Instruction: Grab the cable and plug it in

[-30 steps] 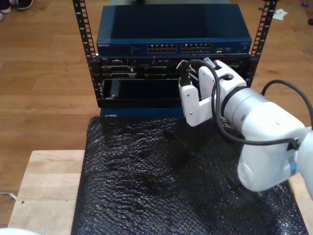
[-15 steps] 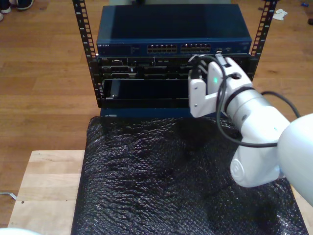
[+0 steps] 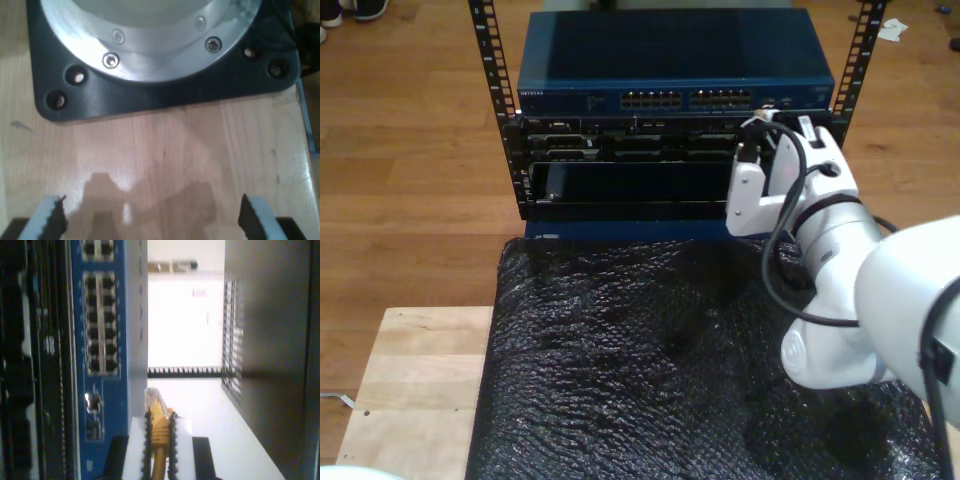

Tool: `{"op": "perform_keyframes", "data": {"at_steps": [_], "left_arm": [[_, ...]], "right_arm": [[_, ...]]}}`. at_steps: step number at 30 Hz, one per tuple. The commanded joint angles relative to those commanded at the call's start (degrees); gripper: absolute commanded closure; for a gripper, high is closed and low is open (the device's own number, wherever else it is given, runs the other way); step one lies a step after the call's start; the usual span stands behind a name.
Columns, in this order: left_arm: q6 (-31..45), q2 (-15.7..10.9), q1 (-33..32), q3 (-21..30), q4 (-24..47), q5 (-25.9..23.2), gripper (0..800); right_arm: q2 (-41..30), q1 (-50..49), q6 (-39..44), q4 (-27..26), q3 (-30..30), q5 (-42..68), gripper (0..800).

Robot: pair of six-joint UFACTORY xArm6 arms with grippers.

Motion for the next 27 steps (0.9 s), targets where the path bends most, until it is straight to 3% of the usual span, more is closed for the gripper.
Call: {"op": "perform_keyframes", "data": {"at_steps": [11, 21, 27], "left_arm": [[0.0, 0.0, 0.0, 0.0, 0.0, 0.0, 0], [0.0, 0.0, 0.0, 0.0, 0.0, 0.0, 0], [0.0, 0.0, 0.0, 0.0, 0.0, 0.0, 0]], "right_arm": [[3.8, 0.2, -0.3, 0.8, -4.9, -0.3, 800], [9.6, 1.4, -1.0, 4.9, -8.6, -3.2, 800], [13.7, 3.0, -5.1, 10.0, -12.3, -7.6, 800]]}}
